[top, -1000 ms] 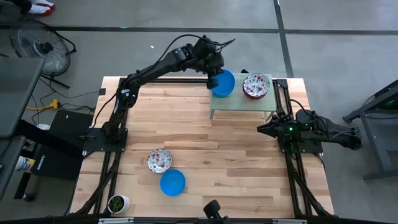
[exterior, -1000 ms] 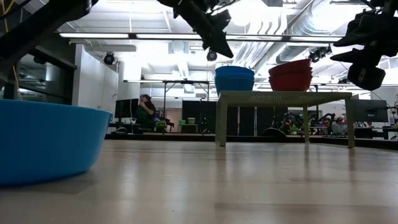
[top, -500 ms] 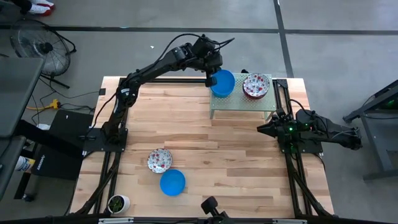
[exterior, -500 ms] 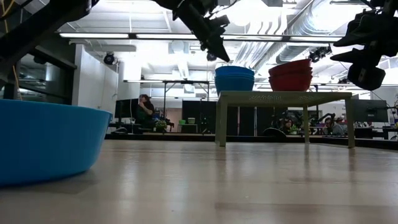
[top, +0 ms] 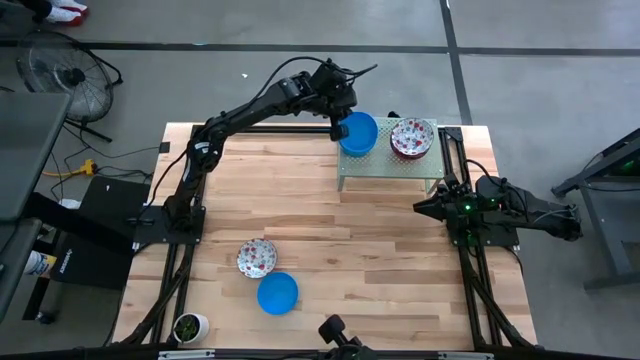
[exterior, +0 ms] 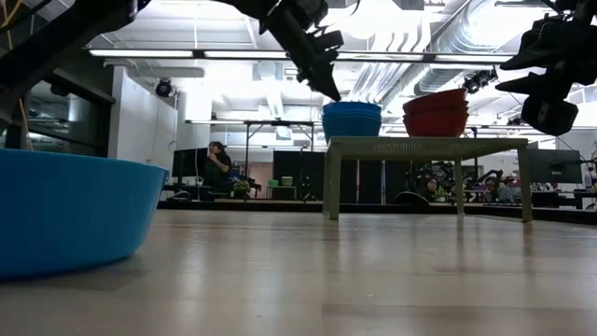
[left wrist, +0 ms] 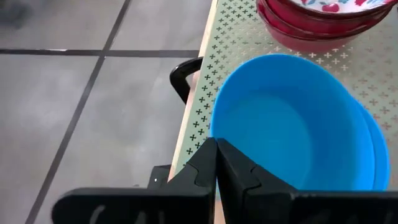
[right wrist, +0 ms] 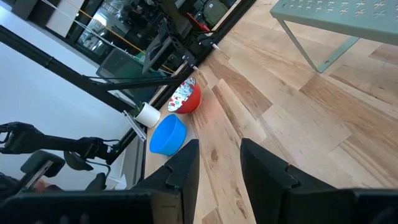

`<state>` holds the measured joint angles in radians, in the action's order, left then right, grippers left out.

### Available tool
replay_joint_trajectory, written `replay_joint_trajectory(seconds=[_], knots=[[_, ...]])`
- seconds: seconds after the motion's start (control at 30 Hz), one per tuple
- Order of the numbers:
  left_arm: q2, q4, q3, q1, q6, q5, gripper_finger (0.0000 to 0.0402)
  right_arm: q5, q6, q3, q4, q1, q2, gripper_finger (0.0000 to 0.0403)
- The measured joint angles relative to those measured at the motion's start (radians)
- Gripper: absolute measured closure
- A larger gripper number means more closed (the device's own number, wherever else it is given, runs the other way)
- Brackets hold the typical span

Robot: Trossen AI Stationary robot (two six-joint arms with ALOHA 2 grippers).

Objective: Pick & Place Mini bowls
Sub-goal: Stack the blue bowl on the blue bowls on the shelf

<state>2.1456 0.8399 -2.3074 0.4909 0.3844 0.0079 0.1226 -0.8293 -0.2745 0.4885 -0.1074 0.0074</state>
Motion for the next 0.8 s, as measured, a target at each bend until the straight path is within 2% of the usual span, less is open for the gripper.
replay_joint_trajectory(seconds=[0.37,0.57,0.8], knots=[[0.031,0.101,0.003,0.0,-0.094,-0.037,0.0401,0.0,0.0,0.0,0.0,0.0,0.0,0.0298],[0.025,0.032,-0.001,-0.008,-0.102,-0.045,0.0401,-0.002,0.0,0.0,0.0,0.0,0.0,0.0298],[0.024,0.031,-0.05,-0.009,-0.09,-0.035,0.0401,-0.002,0.0,0.0,0.0,0.0,0.0,0.0298]])
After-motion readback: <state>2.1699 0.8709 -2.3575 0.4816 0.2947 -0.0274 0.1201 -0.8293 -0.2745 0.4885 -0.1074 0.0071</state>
